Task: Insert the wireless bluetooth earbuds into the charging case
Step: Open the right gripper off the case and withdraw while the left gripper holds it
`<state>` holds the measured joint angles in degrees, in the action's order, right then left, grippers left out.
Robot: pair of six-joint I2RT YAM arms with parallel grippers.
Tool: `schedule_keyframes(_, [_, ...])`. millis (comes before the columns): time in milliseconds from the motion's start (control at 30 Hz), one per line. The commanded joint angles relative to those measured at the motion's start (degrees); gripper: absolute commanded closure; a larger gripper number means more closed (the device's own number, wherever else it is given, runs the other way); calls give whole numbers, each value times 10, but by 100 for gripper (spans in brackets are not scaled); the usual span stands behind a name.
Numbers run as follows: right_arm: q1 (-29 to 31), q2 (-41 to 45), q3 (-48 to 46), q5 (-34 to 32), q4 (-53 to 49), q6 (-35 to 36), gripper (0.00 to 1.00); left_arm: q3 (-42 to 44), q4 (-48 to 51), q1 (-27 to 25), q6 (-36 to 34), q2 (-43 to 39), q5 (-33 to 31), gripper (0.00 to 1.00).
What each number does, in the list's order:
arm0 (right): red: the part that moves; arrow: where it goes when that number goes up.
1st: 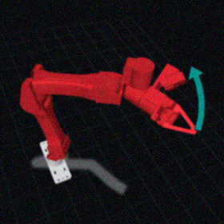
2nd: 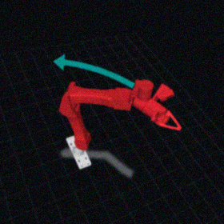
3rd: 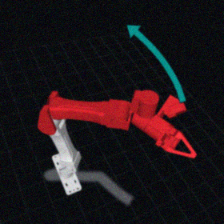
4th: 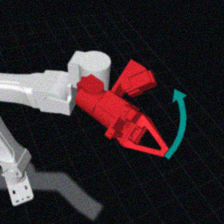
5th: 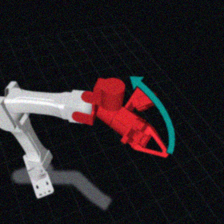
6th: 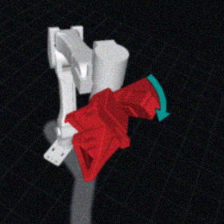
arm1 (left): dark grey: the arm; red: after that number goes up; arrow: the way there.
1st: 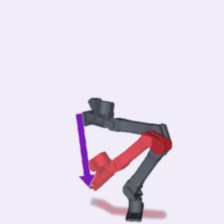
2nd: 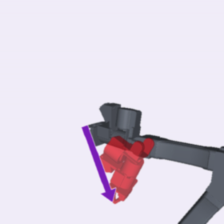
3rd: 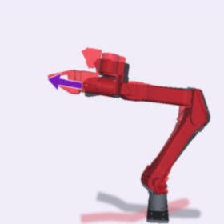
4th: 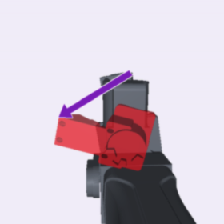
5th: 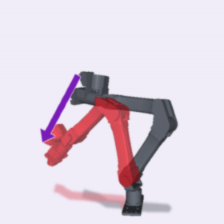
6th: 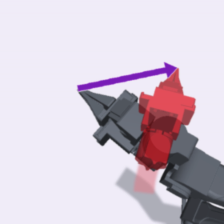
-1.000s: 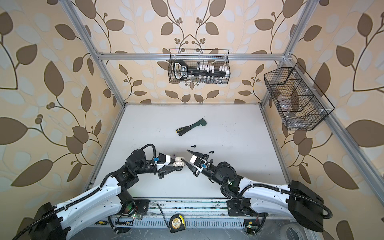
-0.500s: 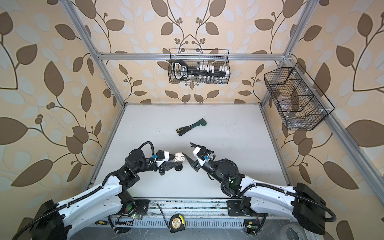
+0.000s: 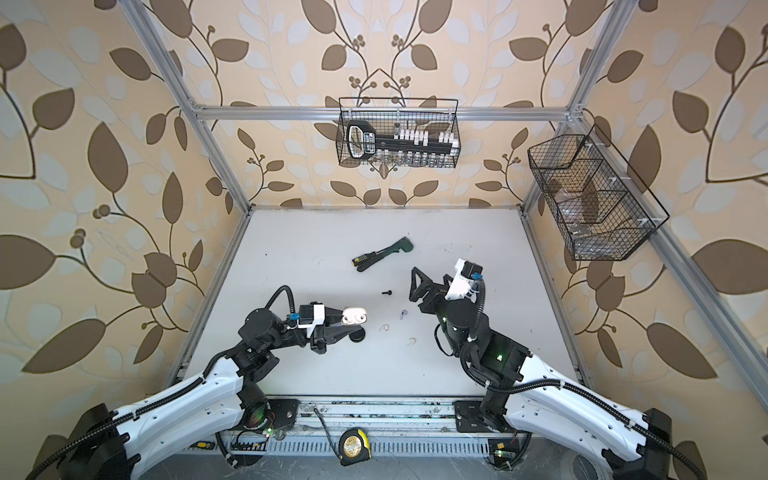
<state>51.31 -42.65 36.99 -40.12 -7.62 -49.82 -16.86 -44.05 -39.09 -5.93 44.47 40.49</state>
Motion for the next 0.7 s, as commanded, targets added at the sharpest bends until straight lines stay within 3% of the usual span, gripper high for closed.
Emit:
schedule_keyframes(0, [-16, 13, 36, -5, -232, -208, 0, 10, -42, -3, 16, -20, -22, 100])
schedule_keyframes(67, [-20, 27, 34, 15, -267, -217, 0, 17, -61, -3, 25, -11, -39, 100])
schedule_keyframes(233, [-57, 49, 51, 42, -347, -133, 0, 7, -109, 6, 84, 40, -86, 100])
schedule_keyframes(300, [-81, 52, 25, 124, -293, -32, 0, 7, -146, 10, 124, 68, -99, 100])
schedule_keyframes(433, [-116, 25, -4, 256, -221, 57, 8, -7, -238, 23, 219, 136, -114, 100])
schedule_keyframes(667, [-82, 37, 21, 354, -138, 182, 26, -104, -279, 44, 358, 246, -3, 100])
